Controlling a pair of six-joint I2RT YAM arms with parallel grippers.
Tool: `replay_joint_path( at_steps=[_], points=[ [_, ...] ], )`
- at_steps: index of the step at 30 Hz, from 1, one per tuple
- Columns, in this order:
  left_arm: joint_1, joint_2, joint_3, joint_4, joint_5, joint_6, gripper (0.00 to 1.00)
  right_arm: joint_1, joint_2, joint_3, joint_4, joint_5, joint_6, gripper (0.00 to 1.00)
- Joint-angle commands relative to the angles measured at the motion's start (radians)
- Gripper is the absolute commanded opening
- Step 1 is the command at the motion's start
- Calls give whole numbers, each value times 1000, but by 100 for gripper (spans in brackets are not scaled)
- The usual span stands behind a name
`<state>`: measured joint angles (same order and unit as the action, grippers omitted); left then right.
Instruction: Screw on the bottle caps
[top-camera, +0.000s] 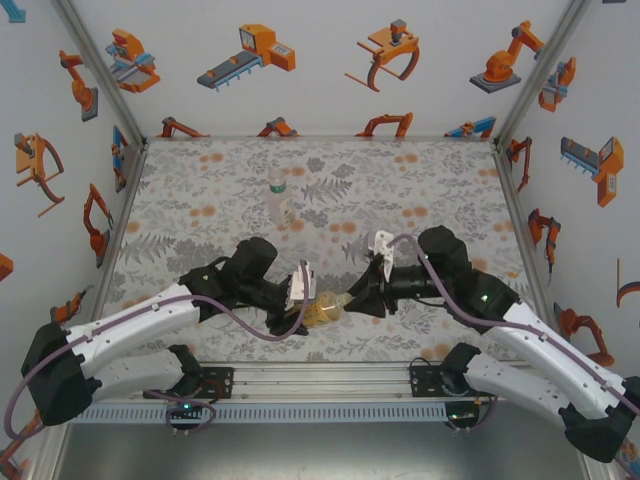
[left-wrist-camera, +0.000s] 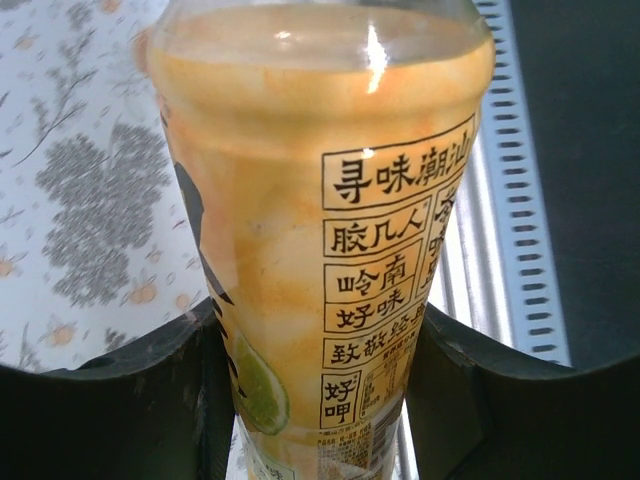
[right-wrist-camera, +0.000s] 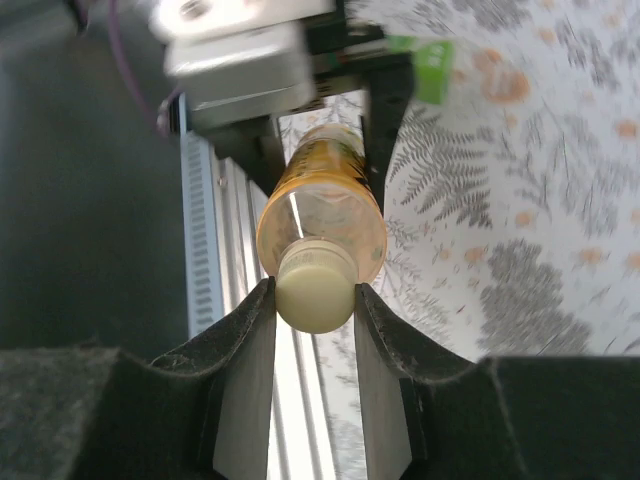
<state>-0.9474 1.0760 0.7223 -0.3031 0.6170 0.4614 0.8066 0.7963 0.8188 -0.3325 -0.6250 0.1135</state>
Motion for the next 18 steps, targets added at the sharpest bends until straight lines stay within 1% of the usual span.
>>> replay_joint_path(
  at_steps=[1,3,5,6,8,10,12,16,18],
  points=[
    [-2,-18,-5,127,-100,-16,0,6,24,-9,117,224,498,0],
    [-2,-16,-13,151,-139,-18,0,6,44,-1,89,278,656,0],
    [-2,-14,-21,174,-171,-22,0,5,70,26,11,319,822,0],
    [-2,-13,-26,188,-189,-24,0,5,88,36,-12,329,900,0],
    [-2,-8,-33,212,-216,-24,0,5,117,44,8,305,978,0],
    [-2,-1,-36,227,-230,-20,0,5,146,75,-13,291,976,0],
    [-2,8,-31,235,-229,-15,0,5,159,110,-80,323,944,0],
    [-2,21,-21,233,-208,-12,0,5,144,105,-78,361,924,0],
    [-2,23,-20,233,-196,-9,0,5,140,103,-67,362,904,5]
  ],
)
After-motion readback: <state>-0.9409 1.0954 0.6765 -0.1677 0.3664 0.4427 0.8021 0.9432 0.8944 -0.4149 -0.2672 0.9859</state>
